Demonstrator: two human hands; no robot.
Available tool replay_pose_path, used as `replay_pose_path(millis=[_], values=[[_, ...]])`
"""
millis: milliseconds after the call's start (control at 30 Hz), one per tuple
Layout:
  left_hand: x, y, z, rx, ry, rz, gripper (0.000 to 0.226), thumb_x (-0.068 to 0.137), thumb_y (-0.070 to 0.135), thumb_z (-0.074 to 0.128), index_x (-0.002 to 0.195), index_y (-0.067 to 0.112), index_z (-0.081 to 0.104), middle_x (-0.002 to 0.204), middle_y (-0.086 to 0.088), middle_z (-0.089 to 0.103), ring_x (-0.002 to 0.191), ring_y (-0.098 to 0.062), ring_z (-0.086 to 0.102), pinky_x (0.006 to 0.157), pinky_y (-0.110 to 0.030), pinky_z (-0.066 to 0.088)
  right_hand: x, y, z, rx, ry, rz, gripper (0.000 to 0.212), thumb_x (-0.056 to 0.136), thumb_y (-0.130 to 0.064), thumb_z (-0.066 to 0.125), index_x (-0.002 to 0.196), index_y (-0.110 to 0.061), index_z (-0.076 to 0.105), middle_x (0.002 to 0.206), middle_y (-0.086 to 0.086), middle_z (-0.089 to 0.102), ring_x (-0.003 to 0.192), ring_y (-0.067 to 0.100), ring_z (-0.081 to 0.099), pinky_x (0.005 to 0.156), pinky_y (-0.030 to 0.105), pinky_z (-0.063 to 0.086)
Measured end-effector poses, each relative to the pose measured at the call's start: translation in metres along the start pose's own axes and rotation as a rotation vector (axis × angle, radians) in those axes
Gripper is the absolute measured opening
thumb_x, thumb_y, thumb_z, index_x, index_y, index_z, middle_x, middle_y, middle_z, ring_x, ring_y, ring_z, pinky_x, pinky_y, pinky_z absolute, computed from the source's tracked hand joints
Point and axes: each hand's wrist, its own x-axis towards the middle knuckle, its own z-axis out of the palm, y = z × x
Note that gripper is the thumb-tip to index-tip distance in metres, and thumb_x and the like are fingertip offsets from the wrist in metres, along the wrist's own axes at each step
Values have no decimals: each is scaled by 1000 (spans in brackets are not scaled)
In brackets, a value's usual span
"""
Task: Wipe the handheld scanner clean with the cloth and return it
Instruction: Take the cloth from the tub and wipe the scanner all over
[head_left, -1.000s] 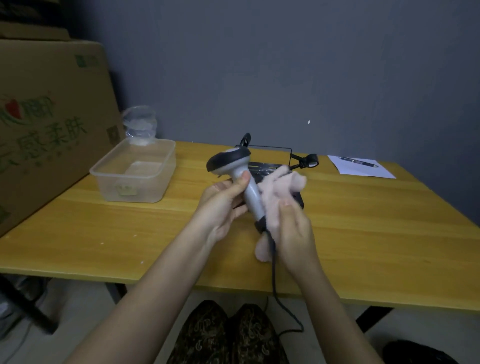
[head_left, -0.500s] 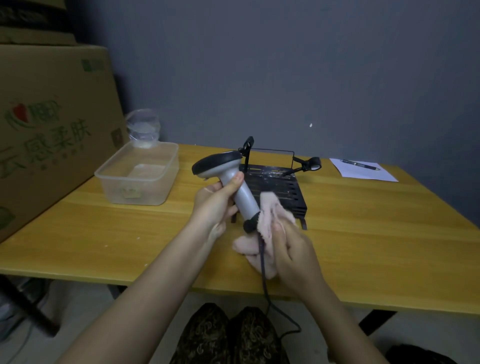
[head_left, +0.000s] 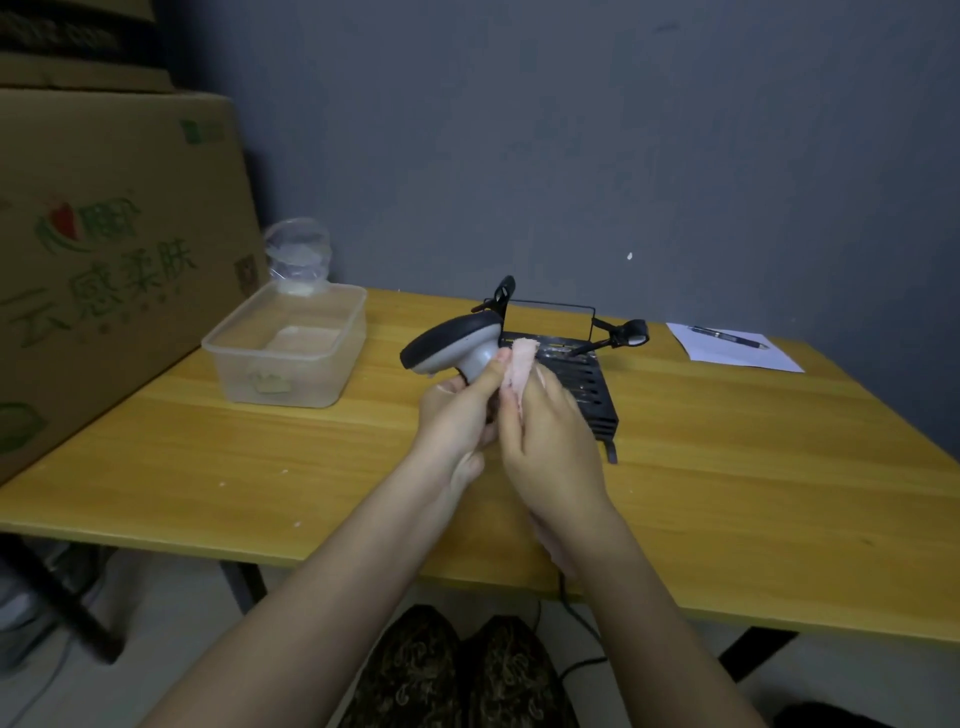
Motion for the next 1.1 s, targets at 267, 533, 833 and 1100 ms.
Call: replay_pose_path(millis=[267,533,833,1100], values=[[12,10,-9,31,17,23,19,78,24,74,73,9,63,68,-6,64,53,-17,57,62,-31,48,-32,20,0,730,-112,130,47,98,-46,34,137,-24,45,145,2,43,134,10,39,110,25,30],[8,4,-5,-1,-83,-1,25,87,10,63,109,0,61,88,-7,69,67,-9,69,67,-24,59,-28,11,13,361,59,112,48,99,-19,42,145,-19,31,139,-3,38,110,-24,34,85,-4,29],[3,7,-7,-7,-69,74,10,83,2,66,84,9,59,59,6,69,46,-3,66,42,-16,52,-10,23,3,909,215,649,28,100,-21,39,93,-12,65,92,5,65,82,14,60,71,25,48],[4,0,1,25,-83,66,10,81,2,68,84,8,61,70,1,70,52,-1,67,49,-17,56,-24,20,13,314,104,128,41,101,-20,35,142,-19,38,127,-6,45,110,-6,40,85,-1,31]])
